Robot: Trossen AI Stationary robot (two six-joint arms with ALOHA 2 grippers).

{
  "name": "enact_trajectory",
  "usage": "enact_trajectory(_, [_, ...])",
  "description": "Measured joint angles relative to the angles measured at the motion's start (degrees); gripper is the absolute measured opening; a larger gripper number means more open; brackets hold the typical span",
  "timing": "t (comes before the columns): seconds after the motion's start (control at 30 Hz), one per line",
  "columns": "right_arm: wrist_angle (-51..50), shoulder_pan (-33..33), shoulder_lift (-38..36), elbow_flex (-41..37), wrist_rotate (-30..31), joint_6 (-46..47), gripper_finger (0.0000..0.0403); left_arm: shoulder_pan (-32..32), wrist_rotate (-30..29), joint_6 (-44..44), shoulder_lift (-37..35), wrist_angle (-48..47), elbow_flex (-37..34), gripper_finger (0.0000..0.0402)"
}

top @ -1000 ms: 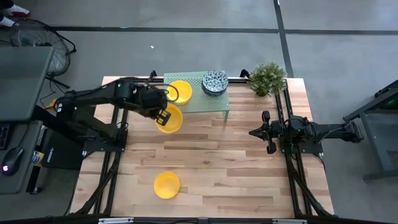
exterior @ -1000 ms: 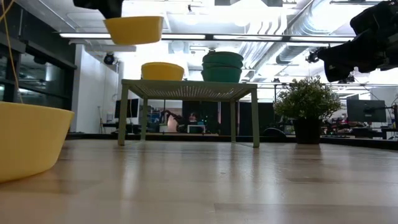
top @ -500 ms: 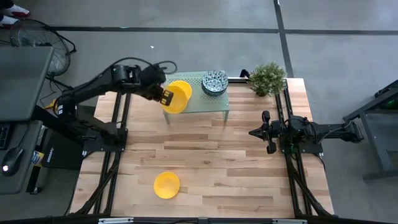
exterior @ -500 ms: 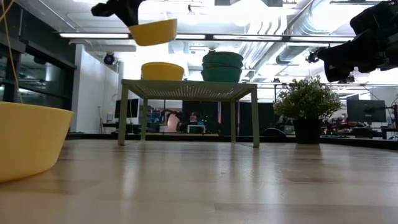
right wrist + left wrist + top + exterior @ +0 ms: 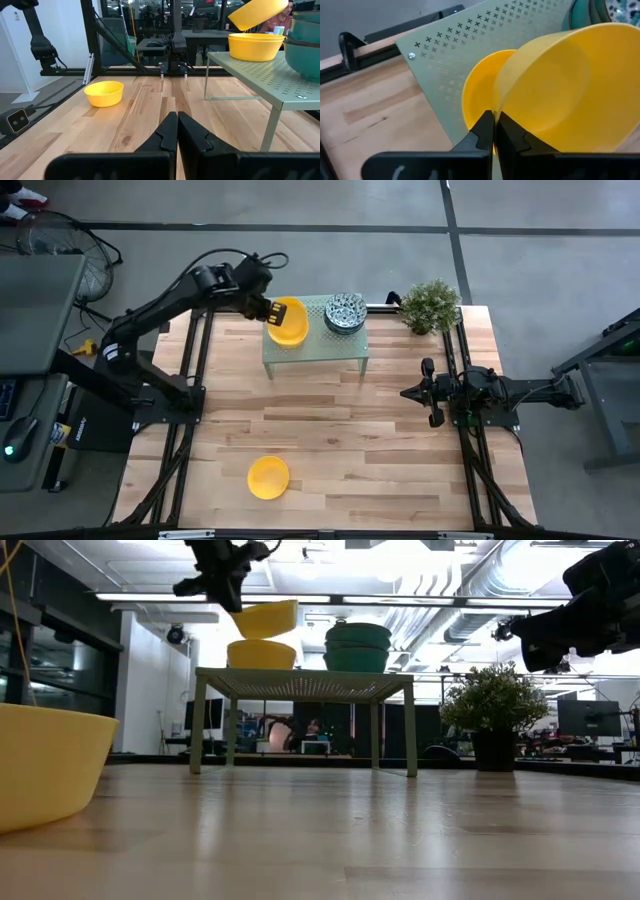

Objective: Pick & Place Mini bowls
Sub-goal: Stack the yellow bowl on top of the other yellow bowl on the shelf

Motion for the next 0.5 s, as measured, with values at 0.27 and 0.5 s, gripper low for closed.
enact_trajectory(0.27, [-0.01,-0.02,0.0,0.0,-0.01,-0.01,0.0,2.05,3.59,3.37,3.5,-0.08,0.16,0.0])
enact_trajectory(0.5, [-0.01,-0.02,0.0,0.0,0.0,0.0,0.0,3.73,4.53,5.66,4.73,-2.05,0.15,0.0])
